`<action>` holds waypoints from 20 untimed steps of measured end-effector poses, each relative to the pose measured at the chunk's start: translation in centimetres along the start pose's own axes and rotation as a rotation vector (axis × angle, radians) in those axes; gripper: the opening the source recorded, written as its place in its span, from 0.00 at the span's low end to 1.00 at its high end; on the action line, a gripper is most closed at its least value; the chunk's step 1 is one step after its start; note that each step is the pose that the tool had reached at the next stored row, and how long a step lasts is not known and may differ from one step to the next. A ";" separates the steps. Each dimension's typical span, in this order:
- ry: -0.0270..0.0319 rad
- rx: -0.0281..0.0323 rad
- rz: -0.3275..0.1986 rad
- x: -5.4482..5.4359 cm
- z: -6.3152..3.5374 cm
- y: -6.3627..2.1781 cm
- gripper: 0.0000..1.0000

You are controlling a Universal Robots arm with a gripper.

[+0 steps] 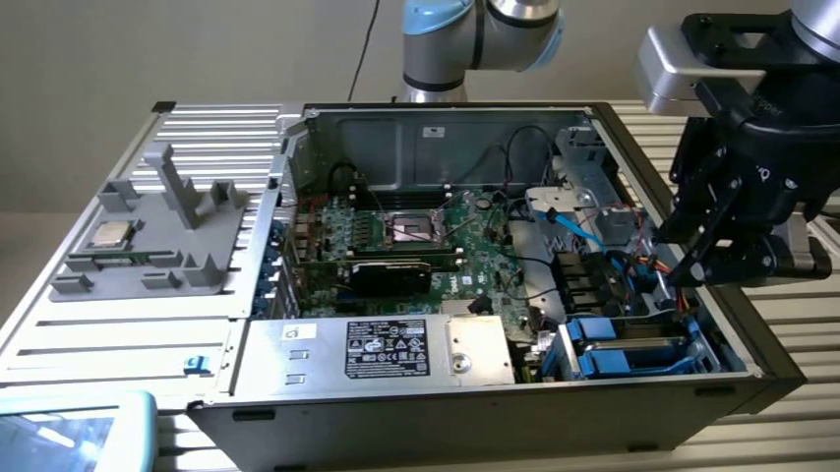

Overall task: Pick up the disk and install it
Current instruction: 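Insert the first disk wire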

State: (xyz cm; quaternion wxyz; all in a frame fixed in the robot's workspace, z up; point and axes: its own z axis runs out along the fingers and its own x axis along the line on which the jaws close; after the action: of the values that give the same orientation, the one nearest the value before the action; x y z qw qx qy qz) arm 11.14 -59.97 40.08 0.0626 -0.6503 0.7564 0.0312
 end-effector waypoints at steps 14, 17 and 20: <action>-0.0080 -0.0191 -0.134 -0.1 0.34 -1.07 0.44; -0.0116 -0.0215 -0.149 0.0 0.42 -1.16 0.44; -0.0270 -0.0237 -0.149 0.6 0.49 -1.33 0.44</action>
State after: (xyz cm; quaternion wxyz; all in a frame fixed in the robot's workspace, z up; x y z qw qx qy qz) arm 12.40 -60.68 39.55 0.0673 -0.7049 0.7047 0.0442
